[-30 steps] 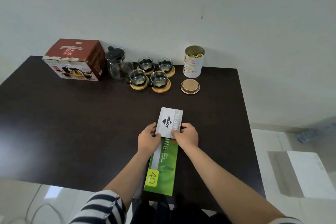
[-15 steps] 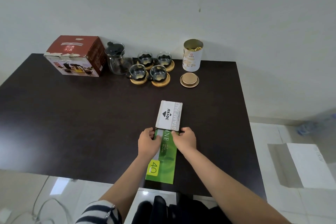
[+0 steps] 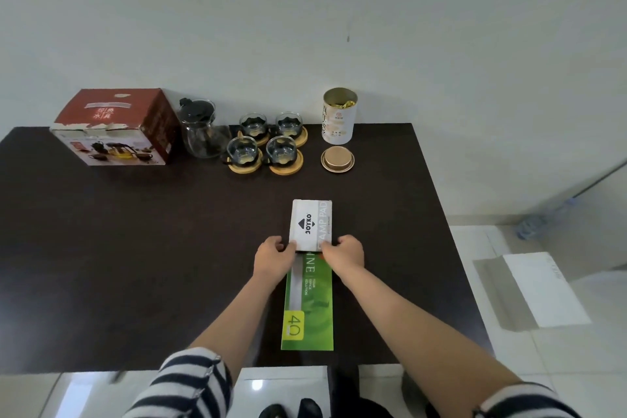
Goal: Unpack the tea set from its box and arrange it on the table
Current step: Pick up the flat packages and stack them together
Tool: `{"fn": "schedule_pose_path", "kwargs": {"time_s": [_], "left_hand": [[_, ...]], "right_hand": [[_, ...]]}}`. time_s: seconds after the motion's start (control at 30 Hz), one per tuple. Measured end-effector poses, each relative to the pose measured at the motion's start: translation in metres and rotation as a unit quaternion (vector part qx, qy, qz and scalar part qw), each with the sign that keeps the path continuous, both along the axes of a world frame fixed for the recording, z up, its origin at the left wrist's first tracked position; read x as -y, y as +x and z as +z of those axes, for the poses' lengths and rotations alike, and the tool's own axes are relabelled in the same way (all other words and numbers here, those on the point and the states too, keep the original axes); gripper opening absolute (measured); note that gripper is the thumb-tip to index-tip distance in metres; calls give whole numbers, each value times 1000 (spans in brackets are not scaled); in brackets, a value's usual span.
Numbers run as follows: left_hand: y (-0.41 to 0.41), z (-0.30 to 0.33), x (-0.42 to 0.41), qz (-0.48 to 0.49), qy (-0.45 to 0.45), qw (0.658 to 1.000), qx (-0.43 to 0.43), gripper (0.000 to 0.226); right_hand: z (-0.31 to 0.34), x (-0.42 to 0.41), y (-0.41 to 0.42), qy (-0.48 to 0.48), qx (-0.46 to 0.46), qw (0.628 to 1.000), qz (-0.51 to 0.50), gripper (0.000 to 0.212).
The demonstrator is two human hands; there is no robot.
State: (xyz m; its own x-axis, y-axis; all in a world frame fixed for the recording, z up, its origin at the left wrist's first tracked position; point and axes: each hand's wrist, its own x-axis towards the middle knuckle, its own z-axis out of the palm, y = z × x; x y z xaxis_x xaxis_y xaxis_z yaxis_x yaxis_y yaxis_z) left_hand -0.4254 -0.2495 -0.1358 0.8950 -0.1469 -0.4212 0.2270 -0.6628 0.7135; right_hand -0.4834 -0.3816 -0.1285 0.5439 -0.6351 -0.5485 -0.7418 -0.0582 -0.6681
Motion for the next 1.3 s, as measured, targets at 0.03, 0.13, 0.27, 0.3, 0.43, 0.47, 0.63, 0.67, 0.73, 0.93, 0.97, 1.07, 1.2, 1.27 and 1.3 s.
{"fn": "schedule_pose_path", "kwargs": {"time_s": [0.03, 0.13, 0.27, 0.3, 0.43, 0.47, 0.63, 0.67, 0.73, 0.93, 0.97, 1.07, 1.2, 1.27, 1.3], "left_hand": [[3, 0, 3, -14, 8, 1000, 2, 43], [6, -1, 8, -42, 21, 999, 14, 17], [3, 0, 8, -8, 21, 1000, 8, 14], [4, 0, 8, -3, 20, 1000, 3, 13], [10, -3, 4, 29, 0, 999, -26, 13], [11, -3, 4, 42, -10, 998, -36, 16], [13, 13, 15, 129, -100, 976, -144, 12], [13, 18, 22, 141, -113, 971, -156, 10], [16, 28, 41, 153, -140, 965, -163, 11], [36, 45, 136, 102, -180, 966, -155, 15], [40, 46, 154, 89, -186, 966, -154, 17], [53, 47, 205, 64, -198, 967, -144, 20], [79, 40, 256, 36, -198, 971, -128, 19], [94, 34, 276, 34, -183, 976, -112, 18], [102, 29, 284, 33, -173, 979, -101, 16]], "right_hand": [[1, 0, 5, 7, 0, 1000, -1, 44], [-3, 0, 18, 31, 1, 999, -23, 30], [0, 2, 24, 85, 6, 995, -53, 14], [0, 4, 25, 106, 11, 993, -56, 14], [-2, 10, 31, 152, 26, 987, -50, 21], [-4, 10, 33, 155, 31, 986, -44, 26], [-1, 21, 35, 201, 72, 977, -3, 23], [1, 26, 36, 198, 81, 977, -3, 26], [4, 44, 37, 195, 94, 976, -13, 29], [18, 135, 47, 176, 111, 976, -61, 43], [21, 153, 50, 165, 112, 978, -66, 46], [29, 203, 61, 108, 123, 983, -79, 24], [48, 249, 80, 19, 119, 991, -63, 17], [47, 267, 93, -10, 110, 993, -48, 19], [46, 275, 101, -18, 106, 993, -43, 18]]}}
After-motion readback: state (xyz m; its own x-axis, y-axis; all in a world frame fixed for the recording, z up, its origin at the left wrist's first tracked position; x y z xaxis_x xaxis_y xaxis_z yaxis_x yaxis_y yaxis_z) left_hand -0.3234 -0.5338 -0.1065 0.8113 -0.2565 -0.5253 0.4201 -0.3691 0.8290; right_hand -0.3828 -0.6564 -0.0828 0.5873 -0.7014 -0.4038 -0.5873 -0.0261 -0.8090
